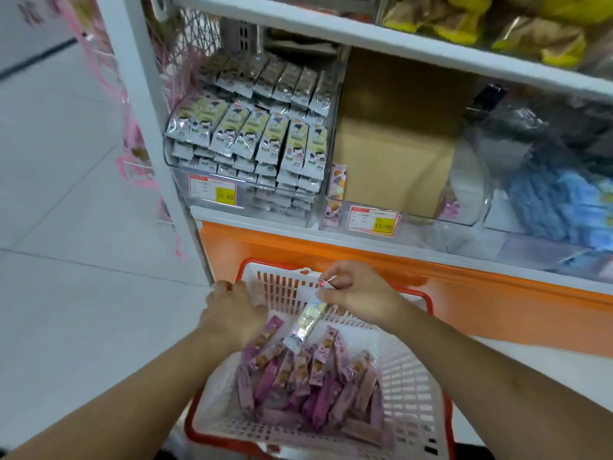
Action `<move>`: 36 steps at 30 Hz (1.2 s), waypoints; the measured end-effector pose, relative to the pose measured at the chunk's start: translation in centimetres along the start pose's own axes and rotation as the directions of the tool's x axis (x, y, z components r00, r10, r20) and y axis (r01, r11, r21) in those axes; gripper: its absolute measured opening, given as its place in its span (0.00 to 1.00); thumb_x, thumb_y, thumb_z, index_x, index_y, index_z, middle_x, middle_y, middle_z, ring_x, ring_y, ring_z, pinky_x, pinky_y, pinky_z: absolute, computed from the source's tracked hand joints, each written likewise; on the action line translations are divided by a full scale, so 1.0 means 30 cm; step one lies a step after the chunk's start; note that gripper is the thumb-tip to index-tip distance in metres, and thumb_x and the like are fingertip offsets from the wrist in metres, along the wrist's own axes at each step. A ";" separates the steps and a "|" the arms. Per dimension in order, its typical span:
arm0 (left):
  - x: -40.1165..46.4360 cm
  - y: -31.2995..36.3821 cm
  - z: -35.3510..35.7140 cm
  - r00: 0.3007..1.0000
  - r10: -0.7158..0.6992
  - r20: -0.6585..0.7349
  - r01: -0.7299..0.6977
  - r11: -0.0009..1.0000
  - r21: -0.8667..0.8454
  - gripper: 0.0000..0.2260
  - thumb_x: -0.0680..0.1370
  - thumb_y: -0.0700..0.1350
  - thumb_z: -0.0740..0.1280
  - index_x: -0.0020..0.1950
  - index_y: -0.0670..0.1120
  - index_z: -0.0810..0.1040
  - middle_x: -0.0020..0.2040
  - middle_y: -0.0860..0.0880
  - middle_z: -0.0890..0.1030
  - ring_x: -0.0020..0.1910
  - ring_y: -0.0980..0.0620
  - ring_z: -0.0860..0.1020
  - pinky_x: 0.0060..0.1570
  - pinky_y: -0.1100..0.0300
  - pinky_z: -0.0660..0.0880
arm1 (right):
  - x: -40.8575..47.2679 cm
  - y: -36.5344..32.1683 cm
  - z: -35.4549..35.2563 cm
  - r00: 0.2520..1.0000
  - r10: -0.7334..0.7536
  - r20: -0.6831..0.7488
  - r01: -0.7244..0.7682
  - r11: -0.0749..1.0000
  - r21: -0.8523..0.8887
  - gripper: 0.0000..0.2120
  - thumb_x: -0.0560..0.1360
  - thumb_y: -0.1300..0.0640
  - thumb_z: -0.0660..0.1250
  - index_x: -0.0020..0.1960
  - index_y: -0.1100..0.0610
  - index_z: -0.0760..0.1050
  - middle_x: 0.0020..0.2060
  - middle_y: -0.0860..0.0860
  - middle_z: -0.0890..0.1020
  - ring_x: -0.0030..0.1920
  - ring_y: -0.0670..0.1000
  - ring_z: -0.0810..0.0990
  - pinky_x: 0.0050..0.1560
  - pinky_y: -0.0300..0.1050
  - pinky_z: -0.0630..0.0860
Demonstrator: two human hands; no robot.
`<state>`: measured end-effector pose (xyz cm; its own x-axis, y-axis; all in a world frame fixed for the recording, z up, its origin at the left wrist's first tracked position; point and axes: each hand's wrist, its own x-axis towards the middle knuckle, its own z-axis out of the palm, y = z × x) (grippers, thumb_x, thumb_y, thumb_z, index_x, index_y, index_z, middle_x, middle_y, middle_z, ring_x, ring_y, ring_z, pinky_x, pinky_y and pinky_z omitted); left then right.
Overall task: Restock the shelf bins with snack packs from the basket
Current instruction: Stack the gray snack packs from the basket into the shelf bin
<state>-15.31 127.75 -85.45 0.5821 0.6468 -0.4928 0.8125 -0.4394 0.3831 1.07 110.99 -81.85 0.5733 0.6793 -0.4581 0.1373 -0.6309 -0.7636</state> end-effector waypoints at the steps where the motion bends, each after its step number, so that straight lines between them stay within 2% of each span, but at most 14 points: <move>1: -0.017 0.035 -0.061 0.994 0.101 0.046 -0.098 0.992 -0.078 0.18 0.82 0.54 0.62 0.65 0.42 0.76 0.64 0.40 0.77 0.62 0.42 0.76 0.58 0.51 0.74 | -0.040 -0.061 -0.029 0.999 -0.045 0.023 0.045 0.999 -0.011 0.12 0.78 0.53 0.77 0.58 0.55 0.79 0.54 0.53 0.85 0.34 0.42 0.83 0.36 0.38 0.78; 3: -0.082 0.106 -0.187 0.954 0.271 0.126 -0.231 0.937 -0.263 0.15 0.83 0.54 0.64 0.53 0.43 0.82 0.49 0.46 0.82 0.47 0.47 0.80 0.49 0.56 0.76 | -0.117 -0.167 -0.076 0.991 -0.125 0.038 0.126 0.992 -0.007 0.14 0.79 0.54 0.76 0.59 0.59 0.78 0.48 0.53 0.87 0.33 0.44 0.82 0.37 0.43 0.80; 6: -0.206 0.165 -0.336 0.869 0.454 0.196 -0.335 0.832 -0.441 0.17 0.76 0.65 0.71 0.53 0.53 0.84 0.51 0.53 0.85 0.53 0.52 0.84 0.57 0.49 0.82 | -0.199 -0.266 -0.120 0.978 -0.208 0.014 0.207 0.978 0.016 0.13 0.79 0.51 0.76 0.57 0.56 0.78 0.41 0.52 0.88 0.36 0.53 0.80 0.42 0.52 0.77; 9: -0.296 0.161 -0.383 0.790 0.532 0.303 -0.318 0.780 -0.539 0.11 0.77 0.54 0.76 0.55 0.51 0.85 0.53 0.51 0.87 0.55 0.50 0.85 0.59 0.50 0.81 | -0.243 -0.319 -0.121 0.964 -0.263 -0.038 0.265 0.961 0.084 0.10 0.80 0.51 0.74 0.56 0.53 0.77 0.44 0.54 0.88 0.35 0.54 0.79 0.40 0.45 0.75; 12: -0.316 0.146 -0.388 0.817 0.520 0.248 -0.289 0.742 -0.605 0.08 0.76 0.47 0.77 0.53 0.46 0.86 0.52 0.44 0.87 0.51 0.46 0.84 0.49 0.54 0.78 | -0.241 -0.369 -0.072 0.957 -0.270 -0.109 0.281 0.954 0.101 0.09 0.81 0.51 0.73 0.59 0.50 0.77 0.48 0.50 0.88 0.39 0.54 0.83 0.41 0.43 0.79; 16: -0.297 0.134 -0.441 0.876 0.456 0.156 -0.218 0.665 -0.714 0.13 0.76 0.46 0.77 0.55 0.38 0.84 0.51 0.42 0.87 0.48 0.47 0.85 0.43 0.60 0.80 | -0.208 -0.414 -0.021 0.853 -0.436 -0.286 0.413 0.900 -0.140 0.19 0.79 0.47 0.73 0.67 0.41 0.71 0.62 0.39 0.76 0.59 0.40 0.78 0.60 0.43 0.77; 19: -0.268 0.110 -0.478 0.900 0.425 0.101 -0.212 0.628 -0.749 0.18 0.73 0.50 0.79 0.51 0.37 0.82 0.45 0.43 0.85 0.43 0.48 0.82 0.43 0.55 0.80 | -0.215 -0.428 -0.003 0.776 -0.610 -0.161 0.550 0.779 -0.301 0.27 0.77 0.49 0.74 0.73 0.43 0.68 0.70 0.38 0.68 0.72 0.41 0.69 0.70 0.43 0.70; 21: -0.244 0.095 -0.495 0.908 0.413 0.075 -0.212 0.606 -0.767 0.21 0.73 0.51 0.79 0.51 0.34 0.80 0.44 0.39 0.83 0.43 0.46 0.82 0.41 0.57 0.78 | -0.210 -0.427 0.013 0.784 -0.617 -0.070 0.566 0.755 -0.331 0.31 0.75 0.44 0.74 0.75 0.40 0.66 0.73 0.35 0.65 0.76 0.44 0.65 0.74 0.49 0.68; 23: -0.228 0.087 -0.509 0.905 0.418 0.074 -0.211 0.593 -0.777 0.18 0.75 0.50 0.78 0.49 0.35 0.81 0.45 0.38 0.84 0.44 0.44 0.84 0.42 0.59 0.79 | -0.201 -0.436 0.026 0.799 -0.601 -0.036 0.559 0.763 -0.325 0.33 0.74 0.42 0.75 0.75 0.37 0.64 0.74 0.32 0.63 0.78 0.43 0.63 0.75 0.52 0.67; 26: -0.211 0.084 -0.527 0.914 0.398 0.083 -0.196 0.609 -0.769 0.15 0.74 0.50 0.79 0.48 0.38 0.84 0.42 0.41 0.83 0.40 0.50 0.81 0.38 0.61 0.78 | -0.181 -0.458 0.032 0.795 -0.606 -0.030 0.556 0.747 -0.363 0.35 0.73 0.42 0.77 0.75 0.36 0.64 0.74 0.30 0.62 0.78 0.40 0.60 0.77 0.50 0.65; 29: -0.183 0.078 -0.539 0.918 0.386 0.088 -0.197 0.639 -0.743 0.23 0.71 0.53 0.80 0.52 0.34 0.82 0.43 0.40 0.79 0.41 0.48 0.79 0.40 0.53 0.83 | -0.161 -0.488 0.039 0.812 -0.581 -0.046 0.526 0.765 -0.372 0.36 0.73 0.42 0.79 0.74 0.34 0.64 0.72 0.30 0.65 0.75 0.36 0.63 0.75 0.44 0.66; 31: -0.174 0.078 -0.557 0.927 0.367 0.080 -0.183 0.627 -0.757 0.20 0.74 0.51 0.79 0.52 0.35 0.83 0.43 0.41 0.79 0.40 0.49 0.79 0.37 0.58 0.81 | -0.147 -0.502 0.043 0.821 -0.564 -0.084 0.503 0.786 -0.360 0.34 0.72 0.43 0.79 0.72 0.32 0.65 0.69 0.30 0.68 0.70 0.33 0.65 0.68 0.37 0.67; 33: -0.171 0.084 -0.586 0.933 0.349 0.092 -0.135 0.573 -0.808 0.15 0.78 0.51 0.75 0.54 0.39 0.85 0.45 0.44 0.83 0.40 0.51 0.81 0.37 0.62 0.80 | -0.135 -0.527 0.043 0.818 -0.564 -0.112 0.499 0.793 -0.349 0.33 0.72 0.44 0.80 0.70 0.31 0.66 0.67 0.30 0.69 0.67 0.30 0.67 0.61 0.31 0.66; 36: -0.147 0.070 -0.630 0.943 0.310 0.122 -0.019 0.416 -0.909 0.18 0.83 0.55 0.66 0.60 0.42 0.84 0.54 0.40 0.86 0.51 0.42 0.86 0.49 0.48 0.84 | -0.087 -0.591 0.035 0.801 -0.577 -0.159 0.504 0.793 -0.343 0.34 0.71 0.45 0.81 0.69 0.31 0.66 0.66 0.34 0.72 0.65 0.33 0.70 0.60 0.34 0.70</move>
<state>-16.77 135.73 -67.70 0.8045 0.3979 -0.4409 0.2981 0.3715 0.8793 -3.70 120.81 -67.59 0.5085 0.8485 0.1467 0.6744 -0.2866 -0.6805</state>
